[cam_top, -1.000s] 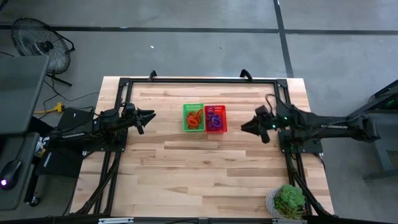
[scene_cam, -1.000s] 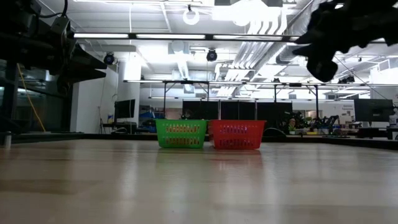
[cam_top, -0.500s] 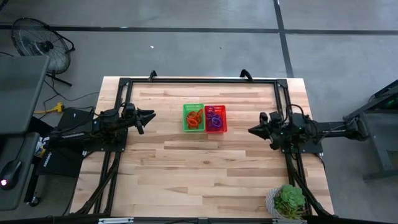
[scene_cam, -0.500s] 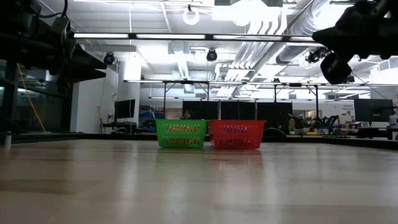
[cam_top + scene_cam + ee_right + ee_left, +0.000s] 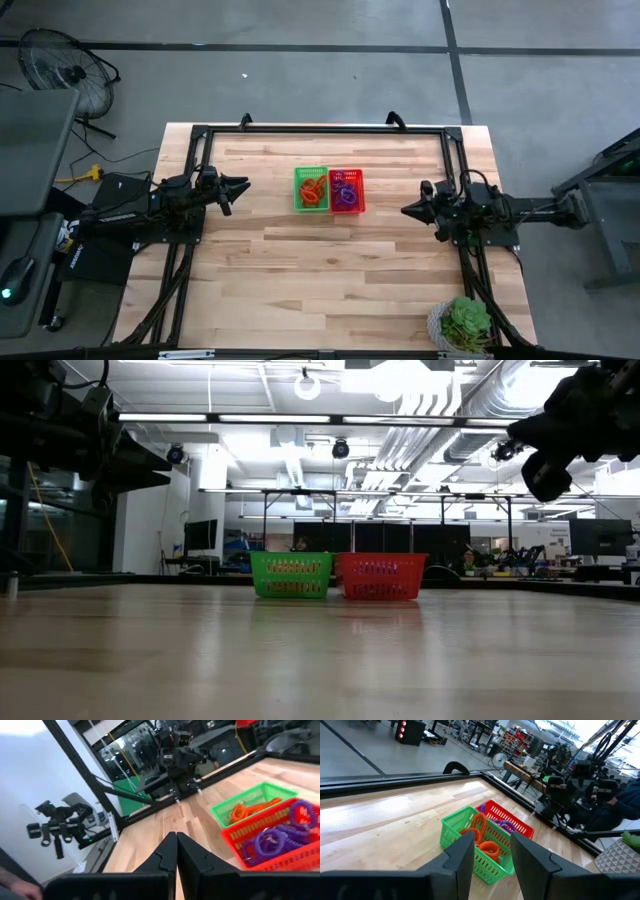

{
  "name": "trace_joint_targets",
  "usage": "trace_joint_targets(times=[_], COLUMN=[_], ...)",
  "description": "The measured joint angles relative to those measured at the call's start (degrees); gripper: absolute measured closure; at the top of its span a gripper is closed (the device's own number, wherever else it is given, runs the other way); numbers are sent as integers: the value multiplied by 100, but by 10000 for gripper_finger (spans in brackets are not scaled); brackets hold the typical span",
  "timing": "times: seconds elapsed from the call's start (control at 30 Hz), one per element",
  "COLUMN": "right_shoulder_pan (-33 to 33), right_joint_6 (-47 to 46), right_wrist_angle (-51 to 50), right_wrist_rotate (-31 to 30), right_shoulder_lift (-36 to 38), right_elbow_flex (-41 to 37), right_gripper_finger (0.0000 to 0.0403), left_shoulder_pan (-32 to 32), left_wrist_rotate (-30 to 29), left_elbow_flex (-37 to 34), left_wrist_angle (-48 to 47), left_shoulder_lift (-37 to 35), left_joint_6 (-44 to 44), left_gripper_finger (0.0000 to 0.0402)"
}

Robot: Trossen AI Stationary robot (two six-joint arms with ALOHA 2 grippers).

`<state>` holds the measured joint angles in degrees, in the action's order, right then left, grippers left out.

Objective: Sort spring keychains
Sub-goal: Return to Home Position

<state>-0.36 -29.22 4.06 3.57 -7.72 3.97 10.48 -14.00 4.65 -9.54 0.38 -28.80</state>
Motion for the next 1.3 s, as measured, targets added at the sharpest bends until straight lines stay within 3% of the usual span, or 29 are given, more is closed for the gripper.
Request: trace_joint_targets(times=[0.3, 0.77, 0.97, 1.3], right_shoulder_pan=[0, 0, 0, 4], right_joint_6=[267, 488, 625, -68], right_wrist_angle=[-541, -990, -1024, -703], right_wrist_rotate=[-331, -478, -1069, -1185], right_shoulder_lift=[767, 740, 731, 572], right_elbow_flex=[10, 8, 6, -138], right_gripper_finger=[402, 401, 402, 395], left_shoulder_pan=[0, -2, -1, -2], left_wrist_rotate=[0, 2, 0, 2], left_elbow_flex=[0, 2, 1, 1], left_wrist_angle=[0, 0, -2, -1], left_shoulder_lift=[0, 1, 2, 2], left_joint_6=[0, 0, 0, 0], left_gripper_finger=[275, 275, 275, 275])
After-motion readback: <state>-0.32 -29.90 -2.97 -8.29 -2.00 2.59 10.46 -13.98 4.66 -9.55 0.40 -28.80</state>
